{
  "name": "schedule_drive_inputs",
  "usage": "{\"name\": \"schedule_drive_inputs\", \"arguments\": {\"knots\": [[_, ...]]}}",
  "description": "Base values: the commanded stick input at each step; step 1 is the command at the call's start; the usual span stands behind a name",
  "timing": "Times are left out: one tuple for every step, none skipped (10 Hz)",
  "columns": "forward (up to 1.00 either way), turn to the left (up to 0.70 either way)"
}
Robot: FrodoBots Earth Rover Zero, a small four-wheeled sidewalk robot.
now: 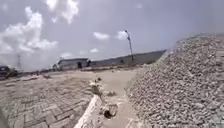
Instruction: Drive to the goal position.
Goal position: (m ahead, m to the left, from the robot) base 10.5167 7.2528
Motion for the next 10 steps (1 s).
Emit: {"name": "schedule_drive_inputs", "arguments": {"knots": [[0.00,0.00],[0.05,-0.15],[0.15,-0.55],[0.25,-0.62],[0.25,-0.62],[0.25,-0.63],[0.26,-0.60],[0.26,-0.27],[0.26,0.00],[0.28,0.00]]}}
